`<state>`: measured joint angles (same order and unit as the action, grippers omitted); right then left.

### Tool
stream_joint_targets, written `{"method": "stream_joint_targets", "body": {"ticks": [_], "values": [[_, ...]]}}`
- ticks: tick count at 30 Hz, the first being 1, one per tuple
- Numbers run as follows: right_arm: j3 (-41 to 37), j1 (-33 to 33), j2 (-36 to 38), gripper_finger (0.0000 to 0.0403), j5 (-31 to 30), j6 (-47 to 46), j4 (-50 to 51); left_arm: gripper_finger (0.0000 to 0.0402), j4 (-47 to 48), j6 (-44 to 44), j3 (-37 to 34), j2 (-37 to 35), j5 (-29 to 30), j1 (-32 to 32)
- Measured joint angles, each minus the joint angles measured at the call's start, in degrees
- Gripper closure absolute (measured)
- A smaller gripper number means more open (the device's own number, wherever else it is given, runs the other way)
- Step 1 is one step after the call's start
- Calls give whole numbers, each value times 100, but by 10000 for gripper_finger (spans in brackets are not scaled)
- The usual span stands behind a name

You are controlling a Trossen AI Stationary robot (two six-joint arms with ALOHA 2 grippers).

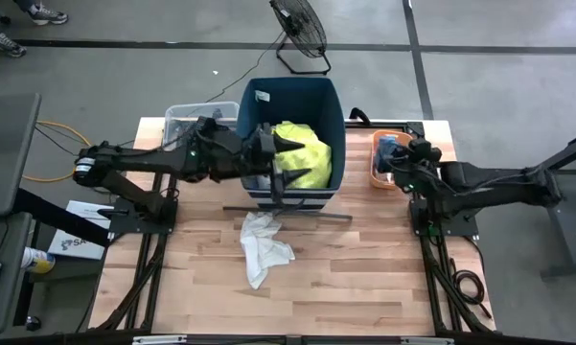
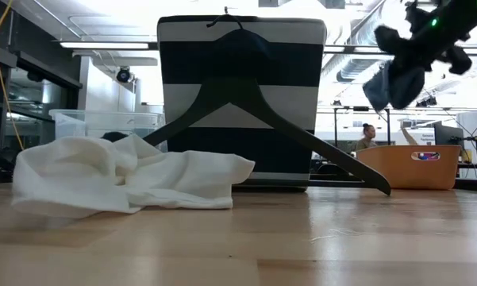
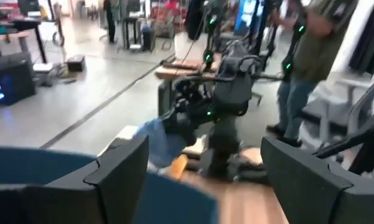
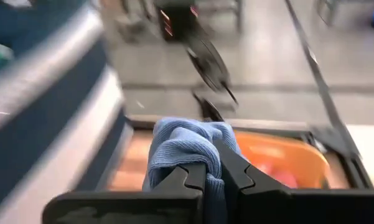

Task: Pick & Place Cloths
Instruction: Put the blue sock into the orange bin

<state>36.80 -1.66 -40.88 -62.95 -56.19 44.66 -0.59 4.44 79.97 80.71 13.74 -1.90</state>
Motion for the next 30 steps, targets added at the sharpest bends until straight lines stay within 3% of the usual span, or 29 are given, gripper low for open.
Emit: {"method": "stream_joint_targets", "body": {"ticks": [6, 17, 30], "values": [[0, -1156, -496, 399, 1039, -810, 777, 97, 788, -125, 1, -353, -451, 457], [2, -2415, -1529, 399, 1553, -854, 723, 97, 1791, -273, 1, -562, -603, 931], [2, -3243, -2840, 399, 2211, -810, 58, 97, 2326, -629, 1, -562, -547, 1065]]}}
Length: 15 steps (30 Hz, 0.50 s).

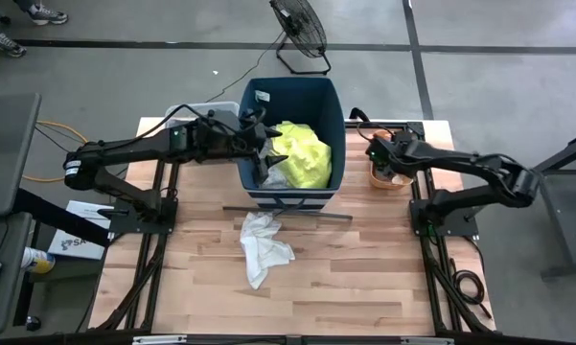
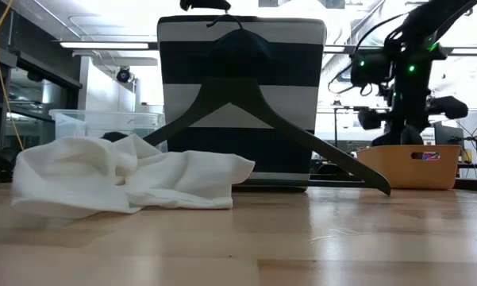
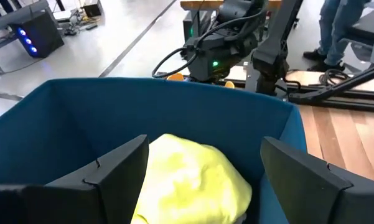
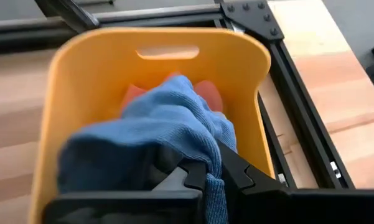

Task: Pick & Place Cloths
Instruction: Put the blue sock into the orange bin

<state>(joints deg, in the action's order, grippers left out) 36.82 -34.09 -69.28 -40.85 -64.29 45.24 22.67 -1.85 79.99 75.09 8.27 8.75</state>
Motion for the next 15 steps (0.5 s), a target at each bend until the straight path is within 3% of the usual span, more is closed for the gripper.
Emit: {"method": "stream_joint_targets", "body": {"ticks": [15], "values": [[0, -588, -1429, 398, 759, 410, -1131, 97, 198, 12, 0, 4, 7, -2]]}}
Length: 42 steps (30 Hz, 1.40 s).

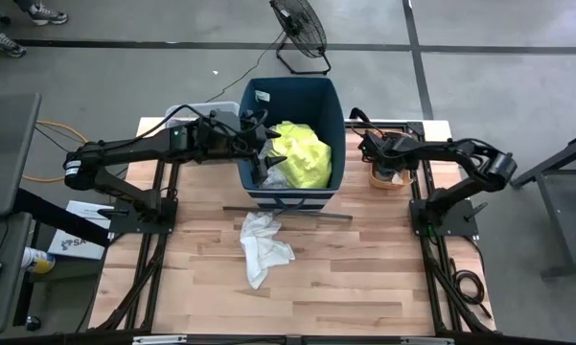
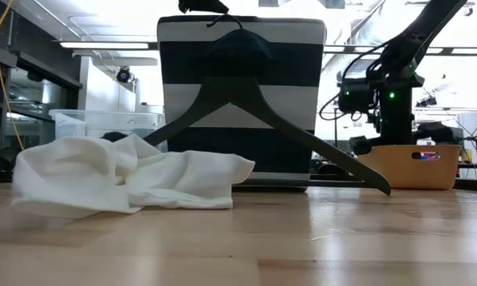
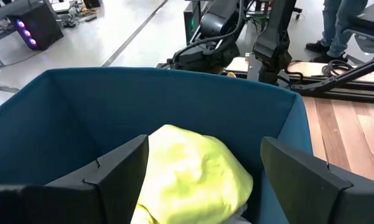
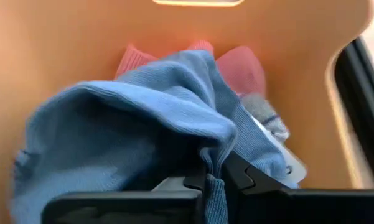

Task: Pick & Place Cloths
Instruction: Put the blue sock into the orange bin

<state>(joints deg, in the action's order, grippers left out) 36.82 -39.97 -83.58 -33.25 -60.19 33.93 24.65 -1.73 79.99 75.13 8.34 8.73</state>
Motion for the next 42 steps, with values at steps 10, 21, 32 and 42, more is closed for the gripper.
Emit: {"method": "stream_joint_targets", "body": {"ticks": [10, 21, 32, 42], "values": [[0, -59, 202, 308, 372, 7, 3, 97, 140, 4, 0, 3, -33, 0], [0, -57, 1285, 122, 666, 51, 23, 97, 172, 10, 0, 3, -153, -11], [0, -55, 2081, 135, 612, -331, 414, 97, 170, 8, 0, 3, -153, -11], [-2, -54, 2097, 361, 504, -698, 347, 97, 167, -49, 0, 3, -151, -11]]}}
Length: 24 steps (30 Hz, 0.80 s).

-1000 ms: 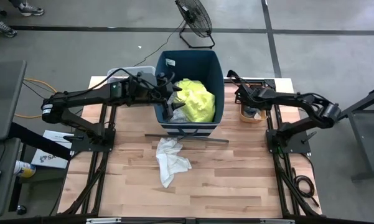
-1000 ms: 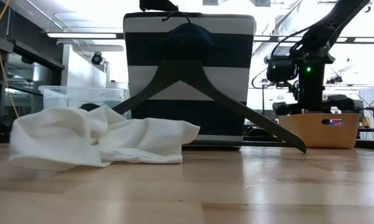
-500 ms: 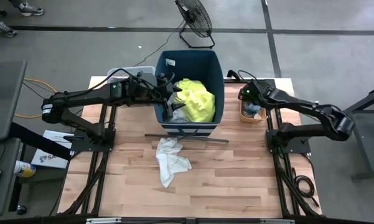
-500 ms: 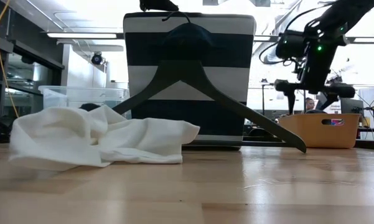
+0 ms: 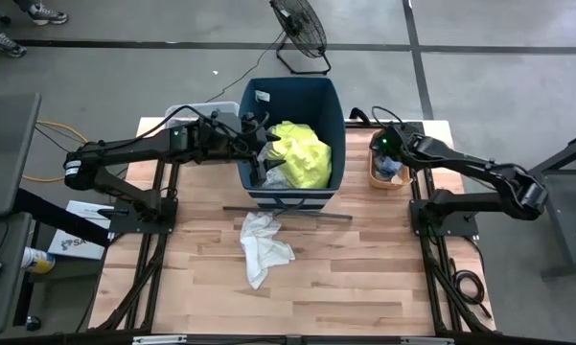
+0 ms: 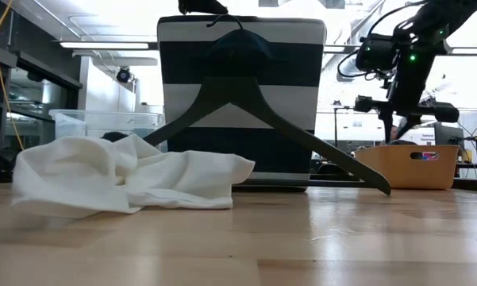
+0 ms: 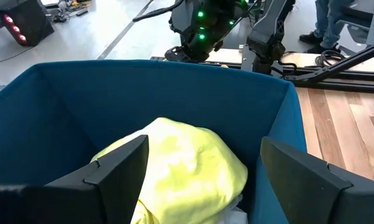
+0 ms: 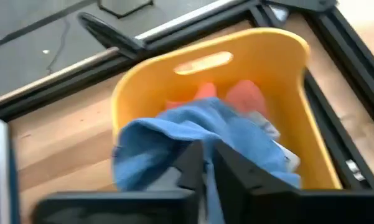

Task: Pick & Place Cloths
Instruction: Put the blue sock into the orange bin

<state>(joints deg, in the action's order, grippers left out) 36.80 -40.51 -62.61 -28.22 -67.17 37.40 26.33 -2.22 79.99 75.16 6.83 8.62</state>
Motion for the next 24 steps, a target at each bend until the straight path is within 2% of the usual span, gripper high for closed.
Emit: {"method": "stream_joint_targets", "body": {"ticks": [2, 10, 24], "values": [[0, 1, 0, 389, 21, 122, -239, 97, 0, -5, 0, 0, 0, 0], [0, 2, -237, 400, 583, 442, -1828, 97, -2, -11, 0, 0, 2, 0], [0, -255, -1381, 401, 265, -561, -1509, 97, -1, -11, 0, 0, 2, 0]]}}
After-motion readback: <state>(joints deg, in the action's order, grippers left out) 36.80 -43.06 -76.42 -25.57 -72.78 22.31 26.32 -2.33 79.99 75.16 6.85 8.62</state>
